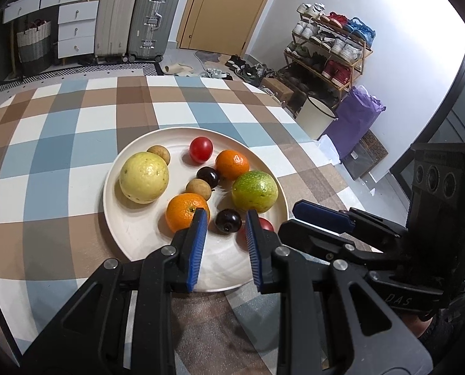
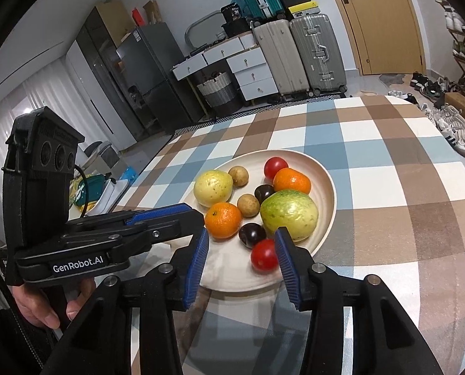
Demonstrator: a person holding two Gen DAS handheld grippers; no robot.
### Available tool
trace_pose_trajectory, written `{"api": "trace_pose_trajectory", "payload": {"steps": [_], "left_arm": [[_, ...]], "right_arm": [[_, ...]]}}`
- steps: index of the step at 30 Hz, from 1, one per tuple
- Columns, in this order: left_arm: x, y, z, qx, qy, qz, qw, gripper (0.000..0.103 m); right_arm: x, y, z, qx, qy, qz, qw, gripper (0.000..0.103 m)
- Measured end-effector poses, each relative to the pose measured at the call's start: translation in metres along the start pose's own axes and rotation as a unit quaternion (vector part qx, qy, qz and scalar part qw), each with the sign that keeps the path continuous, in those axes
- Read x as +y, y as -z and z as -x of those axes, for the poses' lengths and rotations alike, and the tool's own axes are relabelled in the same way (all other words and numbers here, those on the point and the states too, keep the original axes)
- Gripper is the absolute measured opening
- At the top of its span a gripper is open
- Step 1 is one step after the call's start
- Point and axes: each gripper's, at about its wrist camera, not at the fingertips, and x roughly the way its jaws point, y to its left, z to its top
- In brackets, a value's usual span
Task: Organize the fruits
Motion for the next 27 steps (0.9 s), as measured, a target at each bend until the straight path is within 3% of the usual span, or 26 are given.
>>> {"api": "trace_pose_trajectory", "payload": {"steps": [11, 17, 21, 27], "left_arm": [[-0.015, 0.006, 0.031, -0.022, -0.020, -0.012, 0.9995, 0.023], [-0.023, 0.010, 0.054, -0.043, -0.029, -0.012, 0.9986, 0.040], [-0.031, 0.015, 0.073, -0.061, -0.041, -0.015, 0.9972, 0.053], [-0.041, 0.024, 0.100, -0.083, -0.055, -0.017, 0.9949, 0.070]], "right_arm": [[0.007, -0.001, 0.023, -0.034, 0.002, 0.003, 0.999, 0.048], [0.016, 0.000, 0.043, -0.059, 0.000, 0.010, 0.998, 0.050], [0.022, 0.001, 0.055, -0.076, 0.000, 0.014, 0.997, 0.062], [0.035, 0.006, 0.076, -0.101, -0.001, 0.028, 0.995, 0.072]]}}
